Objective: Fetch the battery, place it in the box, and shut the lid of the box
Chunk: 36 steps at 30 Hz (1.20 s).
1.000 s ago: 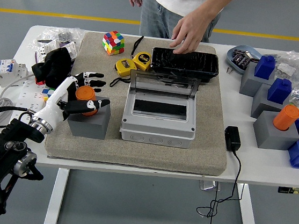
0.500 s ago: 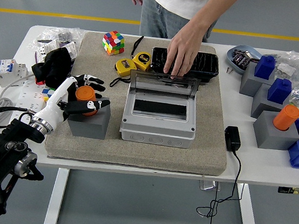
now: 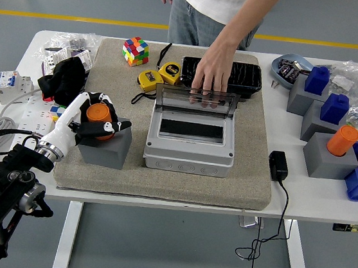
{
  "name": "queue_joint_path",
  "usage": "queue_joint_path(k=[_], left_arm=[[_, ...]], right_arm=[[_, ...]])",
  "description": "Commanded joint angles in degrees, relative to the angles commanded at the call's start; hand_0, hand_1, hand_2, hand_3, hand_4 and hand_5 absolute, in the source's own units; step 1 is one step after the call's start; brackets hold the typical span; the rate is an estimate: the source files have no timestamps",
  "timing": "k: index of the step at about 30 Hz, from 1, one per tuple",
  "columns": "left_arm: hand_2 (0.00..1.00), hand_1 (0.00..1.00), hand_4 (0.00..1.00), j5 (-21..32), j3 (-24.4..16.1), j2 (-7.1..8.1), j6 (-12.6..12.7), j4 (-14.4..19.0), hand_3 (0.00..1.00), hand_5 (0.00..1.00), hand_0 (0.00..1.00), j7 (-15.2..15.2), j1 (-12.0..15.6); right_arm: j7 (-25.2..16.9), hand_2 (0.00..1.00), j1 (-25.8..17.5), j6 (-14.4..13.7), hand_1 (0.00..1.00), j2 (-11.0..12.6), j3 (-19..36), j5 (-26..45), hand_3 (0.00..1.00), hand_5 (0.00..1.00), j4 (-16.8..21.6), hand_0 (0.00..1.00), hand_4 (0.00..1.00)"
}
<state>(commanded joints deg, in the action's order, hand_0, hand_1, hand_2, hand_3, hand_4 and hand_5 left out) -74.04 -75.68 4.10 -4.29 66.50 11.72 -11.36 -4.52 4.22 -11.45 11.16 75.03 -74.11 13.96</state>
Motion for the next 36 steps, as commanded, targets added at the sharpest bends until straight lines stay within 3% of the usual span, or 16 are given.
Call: queue_joint_path(k=[4, 5, 11, 29, 36], left_arm=[[0.257, 0.242, 0.998, -0.19, 0.25, -0.09, 0.53, -0.17, 0.213, 0.002, 0.15, 0.07, -0.06], [0.212, 0.179, 0.998, -0.13, 0.32, -0.09, 0.82, -0.21, 0.177, 0.002, 0.1, 0.16, -0.05], [0.182, 0.148, 0.998, -0.17, 0.51, -0.08, 1.72, -0.15, 0.163, 0.002, 0.081, 0.36, -0.2], [0.124, 0.092, 0.998, 0.47, 0.69, -0.19, 3.82, 0.29, 0.119, 0.002, 0.046, 1.04, -0.66], [0.105, 0.062, 0.998, 1.34, 0.98, 0.21, 5.85, 0.97, 0.098, 0.002, 0.04, 1.75, -1.38]], right_arm=[[-0.02, 0.857, -0.01, -0.04, 0.902, 0.05, 0.38, -0.19, 0.894, 0.998, -0.01, 0.905, 0.998], [-0.02, 0.857, -0.01, -0.07, 0.901, 0.07, 0.45, -0.21, 0.894, 0.998, 0.01, 0.905, 0.998], [0.03, 0.857, 0.0, -0.13, 0.902, 0.1, 0.62, -0.31, 0.894, 0.998, -0.01, 0.906, 0.998], [0.06, 0.857, 0.28, -0.22, 0.904, 0.12, 1.4, -0.79, 0.894, 0.998, 0.04, 0.908, 0.998], [0.07, 0.856, 0.41, -0.19, 0.905, 0.05, 1.58, -0.89, 0.894, 0.998, 0.04, 0.908, 0.998]])
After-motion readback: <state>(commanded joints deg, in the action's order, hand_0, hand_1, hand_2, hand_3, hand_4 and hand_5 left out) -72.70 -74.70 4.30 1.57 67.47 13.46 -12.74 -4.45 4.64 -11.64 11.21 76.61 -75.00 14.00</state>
